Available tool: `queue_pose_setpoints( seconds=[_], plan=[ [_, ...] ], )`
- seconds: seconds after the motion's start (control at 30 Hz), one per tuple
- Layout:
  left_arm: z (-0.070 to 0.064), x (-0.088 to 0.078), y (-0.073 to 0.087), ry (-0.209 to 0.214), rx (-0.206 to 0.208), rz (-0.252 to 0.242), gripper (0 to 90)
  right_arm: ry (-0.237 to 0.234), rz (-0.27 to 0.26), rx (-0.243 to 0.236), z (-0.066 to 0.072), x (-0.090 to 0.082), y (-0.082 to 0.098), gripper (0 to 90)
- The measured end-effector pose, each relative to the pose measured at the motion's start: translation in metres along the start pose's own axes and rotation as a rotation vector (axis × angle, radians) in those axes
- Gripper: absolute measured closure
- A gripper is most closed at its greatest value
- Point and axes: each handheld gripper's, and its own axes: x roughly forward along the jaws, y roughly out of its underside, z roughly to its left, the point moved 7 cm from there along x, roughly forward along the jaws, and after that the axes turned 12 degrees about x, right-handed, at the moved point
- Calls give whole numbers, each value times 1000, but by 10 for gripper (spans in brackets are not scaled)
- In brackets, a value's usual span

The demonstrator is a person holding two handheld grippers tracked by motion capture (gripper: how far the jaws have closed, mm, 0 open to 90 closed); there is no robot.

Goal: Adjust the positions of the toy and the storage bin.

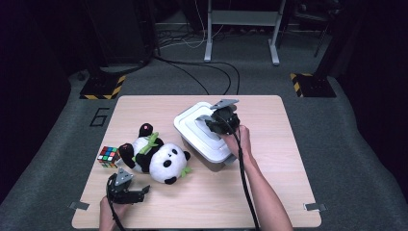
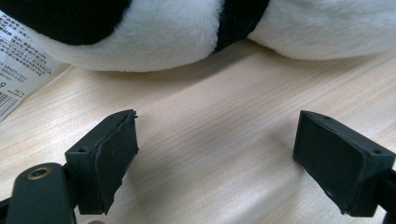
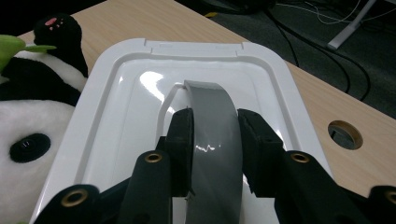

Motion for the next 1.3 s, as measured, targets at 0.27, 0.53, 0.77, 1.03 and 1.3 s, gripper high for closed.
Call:
queue_pose_setpoints(
  seconds=[0.27, 0.53, 0.77, 1.03, 1.3],
  plan=[
    [0, 0, 0, 3, 1, 0, 134, 33, 0, 52, 3, -7, 6, 667],
    [0, 0, 0, 1, 2, 0, 134, 56, 6, 78, 6, -13, 11, 667],
    [0, 0, 0, 4, 2, 1, 135, 127, 3, 86, 13, -17, 16, 670],
    [0, 0, 0, 2, 1, 0, 136, 114, 15, 102, 14, -20, 18, 670],
    [0, 0, 0, 2, 2, 1, 137, 115, 11, 113, 14, -20, 18, 670]
  ],
)
